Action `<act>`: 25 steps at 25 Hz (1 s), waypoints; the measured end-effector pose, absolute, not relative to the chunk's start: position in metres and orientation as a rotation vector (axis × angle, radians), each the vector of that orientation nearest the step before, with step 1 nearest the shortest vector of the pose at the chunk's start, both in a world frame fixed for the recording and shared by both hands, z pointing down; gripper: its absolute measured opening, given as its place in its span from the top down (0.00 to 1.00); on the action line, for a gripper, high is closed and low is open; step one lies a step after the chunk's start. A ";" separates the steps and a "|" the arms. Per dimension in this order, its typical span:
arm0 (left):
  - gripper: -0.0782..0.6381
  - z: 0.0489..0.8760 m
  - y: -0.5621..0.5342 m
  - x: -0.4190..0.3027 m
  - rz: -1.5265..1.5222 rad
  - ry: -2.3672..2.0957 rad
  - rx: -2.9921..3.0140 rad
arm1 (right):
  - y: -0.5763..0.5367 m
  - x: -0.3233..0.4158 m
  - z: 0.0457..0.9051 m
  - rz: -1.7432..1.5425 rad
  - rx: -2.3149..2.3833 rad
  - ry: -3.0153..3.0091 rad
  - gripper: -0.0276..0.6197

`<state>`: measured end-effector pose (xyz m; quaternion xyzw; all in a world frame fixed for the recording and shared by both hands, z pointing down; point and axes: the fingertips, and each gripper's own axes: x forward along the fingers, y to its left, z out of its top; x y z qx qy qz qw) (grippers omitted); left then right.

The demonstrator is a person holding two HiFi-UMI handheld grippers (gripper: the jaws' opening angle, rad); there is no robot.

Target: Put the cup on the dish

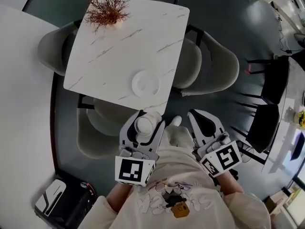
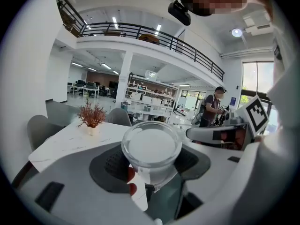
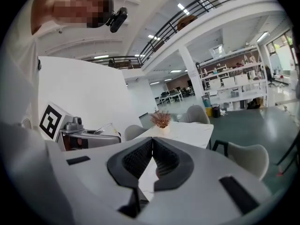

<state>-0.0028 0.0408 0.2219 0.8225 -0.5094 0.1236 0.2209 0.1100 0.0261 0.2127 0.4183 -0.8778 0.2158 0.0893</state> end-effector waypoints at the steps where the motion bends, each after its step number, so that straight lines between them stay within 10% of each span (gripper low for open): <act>1: 0.52 0.225 0.037 -0.007 0.338 -1.412 2.263 | 0.024 0.103 0.217 0.657 1.209 -2.611 0.95; 25: 0.52 0.344 -0.015 -0.067 0.624 -1.380 2.255 | -0.006 0.003 0.305 0.641 0.645 -2.513 0.95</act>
